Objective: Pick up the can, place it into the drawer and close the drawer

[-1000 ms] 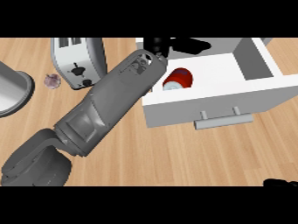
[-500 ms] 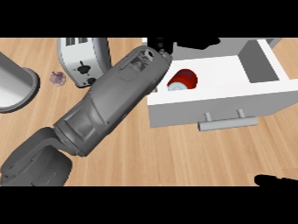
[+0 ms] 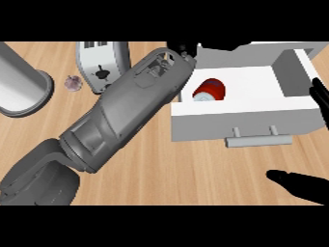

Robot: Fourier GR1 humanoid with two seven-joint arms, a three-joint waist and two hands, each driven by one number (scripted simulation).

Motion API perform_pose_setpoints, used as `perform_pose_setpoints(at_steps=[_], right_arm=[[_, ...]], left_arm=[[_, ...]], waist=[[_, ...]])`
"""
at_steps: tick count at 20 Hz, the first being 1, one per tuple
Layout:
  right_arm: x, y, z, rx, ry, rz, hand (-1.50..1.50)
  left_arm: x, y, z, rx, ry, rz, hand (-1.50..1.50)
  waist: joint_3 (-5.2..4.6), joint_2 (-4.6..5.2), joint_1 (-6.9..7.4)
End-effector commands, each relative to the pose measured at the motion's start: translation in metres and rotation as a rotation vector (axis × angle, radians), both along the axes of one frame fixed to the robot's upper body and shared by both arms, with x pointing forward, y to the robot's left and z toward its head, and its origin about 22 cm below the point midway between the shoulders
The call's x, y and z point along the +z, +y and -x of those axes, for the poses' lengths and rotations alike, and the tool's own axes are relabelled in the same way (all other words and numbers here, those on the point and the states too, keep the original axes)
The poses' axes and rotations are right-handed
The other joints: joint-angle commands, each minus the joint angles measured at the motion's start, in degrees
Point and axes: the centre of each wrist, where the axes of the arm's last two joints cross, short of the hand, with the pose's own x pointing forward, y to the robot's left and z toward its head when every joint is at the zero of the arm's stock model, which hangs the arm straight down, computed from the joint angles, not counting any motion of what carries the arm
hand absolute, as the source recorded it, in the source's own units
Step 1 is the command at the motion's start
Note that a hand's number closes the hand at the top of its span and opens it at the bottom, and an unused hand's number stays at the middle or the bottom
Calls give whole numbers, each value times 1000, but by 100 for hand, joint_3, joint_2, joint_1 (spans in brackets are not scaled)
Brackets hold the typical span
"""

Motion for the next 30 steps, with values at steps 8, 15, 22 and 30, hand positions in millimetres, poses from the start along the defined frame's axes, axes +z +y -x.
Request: perform_pose_setpoints(at_steps=[8, 15, 22, 30], right_arm=[[-62, 18, -53, -123, 61, 340, -150], [-104, 40, -85, -195, 43, 271, -150], [-139, 27, -101, -213, 69, 322, -150], [-141, 25, -144, -281, 39, 399, -150]], left_arm=[[17, 16, -6, -7, 25, 17, -150], [12, 65, -13, 13, 41, -6, -150], [47, 80, -5, 13, 34, 13, -150], [28, 97, 5, 20, 52, -5, -150]], waist=[[-3, -86, 396], [-3, -103, 509], [0, -107, 481], [3, -60, 589]])
